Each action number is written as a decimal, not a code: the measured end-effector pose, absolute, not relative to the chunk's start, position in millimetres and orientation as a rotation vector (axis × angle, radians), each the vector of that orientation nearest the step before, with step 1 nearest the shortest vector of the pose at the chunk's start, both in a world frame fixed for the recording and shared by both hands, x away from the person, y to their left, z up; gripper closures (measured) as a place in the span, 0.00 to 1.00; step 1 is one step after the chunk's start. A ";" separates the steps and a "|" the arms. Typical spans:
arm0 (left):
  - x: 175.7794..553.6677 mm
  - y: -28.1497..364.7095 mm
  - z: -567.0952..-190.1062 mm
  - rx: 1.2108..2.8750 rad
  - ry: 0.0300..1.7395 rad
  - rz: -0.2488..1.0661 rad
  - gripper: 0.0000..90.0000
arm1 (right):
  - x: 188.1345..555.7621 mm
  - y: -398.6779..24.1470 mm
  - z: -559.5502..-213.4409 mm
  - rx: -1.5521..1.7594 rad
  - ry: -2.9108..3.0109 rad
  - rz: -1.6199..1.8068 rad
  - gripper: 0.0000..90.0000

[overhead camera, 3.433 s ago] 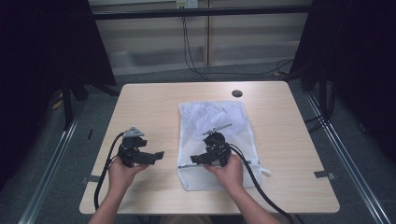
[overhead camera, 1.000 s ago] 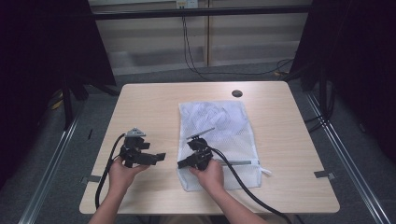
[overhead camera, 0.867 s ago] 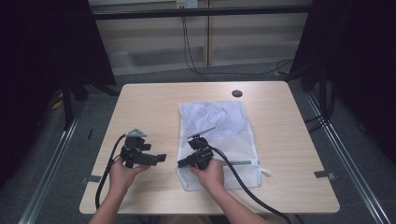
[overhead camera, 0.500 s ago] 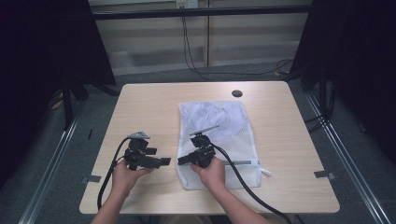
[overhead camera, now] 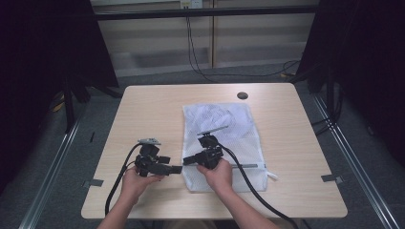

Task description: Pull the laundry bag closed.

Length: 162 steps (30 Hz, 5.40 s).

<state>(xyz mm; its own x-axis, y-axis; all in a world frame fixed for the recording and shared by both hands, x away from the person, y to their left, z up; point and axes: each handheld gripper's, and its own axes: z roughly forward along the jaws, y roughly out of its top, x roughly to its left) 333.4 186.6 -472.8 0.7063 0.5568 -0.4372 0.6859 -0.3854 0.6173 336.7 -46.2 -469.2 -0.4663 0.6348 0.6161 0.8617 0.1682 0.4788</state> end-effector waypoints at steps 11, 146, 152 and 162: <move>330.8 172.5 -478.6 2.100 0.930 -0.227 0.24 | 336.4 -49.0 -465.3 -1.429 -2.175 -1.209 0.96; 340.0 159.7 -486.9 1.991 0.950 -0.348 0.98 | 331.7 -93.0 -455.7 -1.445 -2.167 -1.238 0.96; 340.7 162.7 -486.4 1.973 0.962 -0.351 0.98 | 332.3 -100.0 -456.0 -1.461 -2.166 -1.243 0.96; 342.5 162.4 -485.6 1.965 1.000 -0.408 0.98 | 331.5 -106.0 -455.4 -1.462 -2.164 -1.250 0.96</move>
